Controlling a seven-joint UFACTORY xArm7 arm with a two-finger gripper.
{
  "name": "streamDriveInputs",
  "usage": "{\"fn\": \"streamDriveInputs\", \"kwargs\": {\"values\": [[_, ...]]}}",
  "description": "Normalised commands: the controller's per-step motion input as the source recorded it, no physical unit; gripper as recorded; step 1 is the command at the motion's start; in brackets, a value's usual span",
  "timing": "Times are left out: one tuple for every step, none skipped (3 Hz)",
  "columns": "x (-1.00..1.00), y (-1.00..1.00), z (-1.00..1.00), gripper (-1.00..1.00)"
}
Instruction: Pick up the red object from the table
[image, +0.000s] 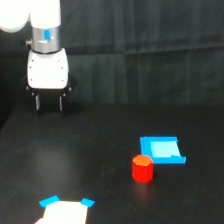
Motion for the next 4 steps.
{"fn": "streamDriveInputs", "kwargs": {"values": [[1.00, -1.00, -0.36, 1.00], [1.00, -1.00, -0.46, 1.00], [1.00, -0.95, 0.22, 1.00], [1.00, -0.63, -0.05, 1.00]]}}
